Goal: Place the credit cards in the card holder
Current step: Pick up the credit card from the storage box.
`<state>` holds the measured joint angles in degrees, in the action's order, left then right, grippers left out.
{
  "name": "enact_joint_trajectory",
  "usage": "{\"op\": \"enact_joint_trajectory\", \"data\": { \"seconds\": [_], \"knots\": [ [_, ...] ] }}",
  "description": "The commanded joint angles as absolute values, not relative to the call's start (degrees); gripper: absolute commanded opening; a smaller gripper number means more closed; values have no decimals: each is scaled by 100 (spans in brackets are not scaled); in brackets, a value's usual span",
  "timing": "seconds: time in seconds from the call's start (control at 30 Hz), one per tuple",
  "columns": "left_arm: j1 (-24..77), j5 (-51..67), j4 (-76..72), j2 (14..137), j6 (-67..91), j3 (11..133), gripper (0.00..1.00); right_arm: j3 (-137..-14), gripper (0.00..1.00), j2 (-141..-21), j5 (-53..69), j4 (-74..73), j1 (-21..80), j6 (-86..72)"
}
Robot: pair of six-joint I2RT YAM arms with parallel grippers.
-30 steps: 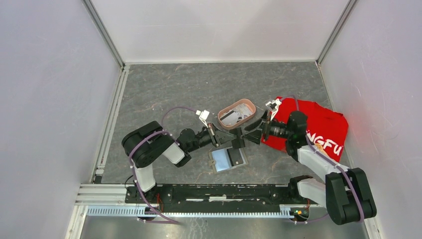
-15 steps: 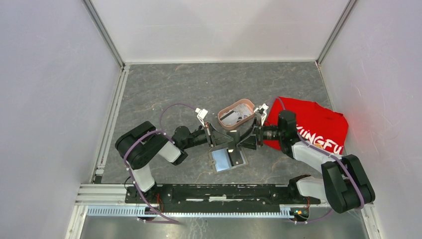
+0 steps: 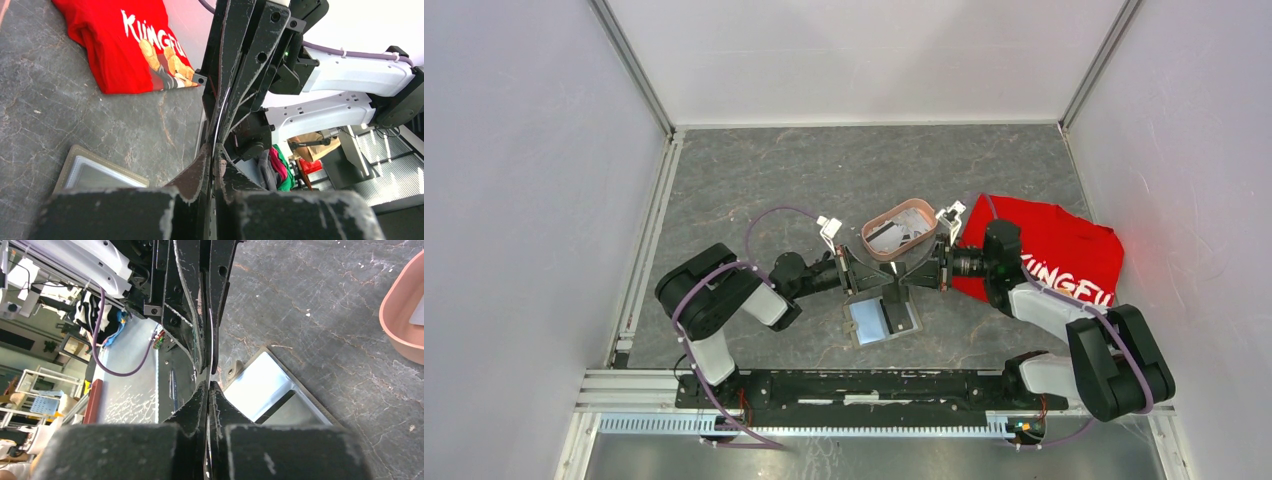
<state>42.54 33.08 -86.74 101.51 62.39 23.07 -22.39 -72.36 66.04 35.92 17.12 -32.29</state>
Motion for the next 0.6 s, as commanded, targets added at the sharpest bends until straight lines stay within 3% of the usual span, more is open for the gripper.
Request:
{"op": "enact_joint_trajectory", "data": {
  "seconds": [0.0, 0.2, 0.37, 0.43, 0.57],
  "knots": [
    [4235, 3121, -9926, 9912, 6159, 2142, 17, -2278, 0, -7175, 6563, 3893, 1718, -3366],
    [3830, 2176, -8417, 8323, 5495, 1279, 53, -1908, 0, -6751, 6147, 3261, 1716, -3162],
    [3809, 1536, -4681, 6177, 4261, 1379, 81, -1592, 0, -6747, 5640, 2868, 1734, -3312],
    [3814, 1228, -3870, 5559, 4106, 1395, 98, -1625, 0, -6931, 5522, 2624, 1803, -3184],
    [3806, 697, -3186, 4808, 4575, 1092, 100, -1815, 0, -7132, 5134, 1926, 2025, -2919]
  ]
}}
